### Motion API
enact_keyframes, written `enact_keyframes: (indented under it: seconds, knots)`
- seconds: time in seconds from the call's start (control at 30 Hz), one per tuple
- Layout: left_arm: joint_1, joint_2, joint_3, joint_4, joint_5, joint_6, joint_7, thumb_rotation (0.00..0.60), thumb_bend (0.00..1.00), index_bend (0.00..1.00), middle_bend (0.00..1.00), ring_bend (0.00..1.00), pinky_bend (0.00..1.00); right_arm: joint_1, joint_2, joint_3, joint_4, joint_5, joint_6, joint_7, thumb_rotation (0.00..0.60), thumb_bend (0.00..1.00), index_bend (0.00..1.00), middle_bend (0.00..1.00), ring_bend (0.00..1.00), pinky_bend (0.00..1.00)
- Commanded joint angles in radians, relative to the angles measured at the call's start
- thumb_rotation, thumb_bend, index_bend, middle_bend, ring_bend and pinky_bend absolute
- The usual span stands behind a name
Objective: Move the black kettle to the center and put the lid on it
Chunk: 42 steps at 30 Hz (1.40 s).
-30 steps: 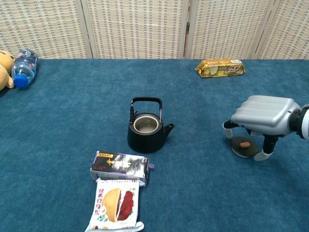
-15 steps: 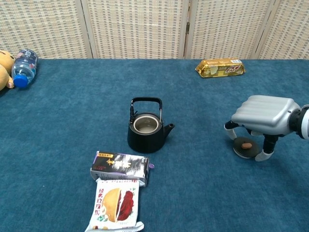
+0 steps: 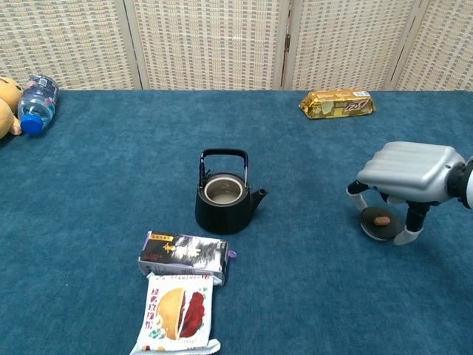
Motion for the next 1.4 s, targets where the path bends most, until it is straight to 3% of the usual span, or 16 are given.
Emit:
enact_keyframes:
  seconds: [0.03,0.53,1.0,1.4]
  knots:
    - [0.000,-0.002,-0.001,-0.001,-0.001,0.001,0.004,0.600,0.56,0.58,0.58,0.42,0.58,-0.003,0.010,0.000,-0.010,-0.005,0.008,0.003,0.600,0.10,0.47,1.00,1.00,1.00]
    - [-0.004,-0.009,-0.002,-0.004,-0.002,-0.007,0.028,0.600,0.56,0.58,0.58,0.42,0.58,-0.023,0.101,0.011,-0.130,-0.019,0.081,-0.017,0.600,0.12,0.47,1.00,1.00,1.00]
    - [-0.011,-0.008,0.005,-0.006,0.007,-0.021,0.028,0.600,0.56,0.58,0.58,0.42,0.58,-0.007,0.194,0.066,-0.302,0.000,0.145,-0.089,0.600,0.13,0.48,1.00,1.00,1.00]
    - [-0.015,-0.004,0.017,-0.004,0.029,-0.025,0.026,0.600,0.56,0.58,0.58,0.42,0.58,0.055,0.185,0.118,-0.380,0.080,0.135,-0.160,0.600,0.13,0.48,1.00,1.00,1.00]
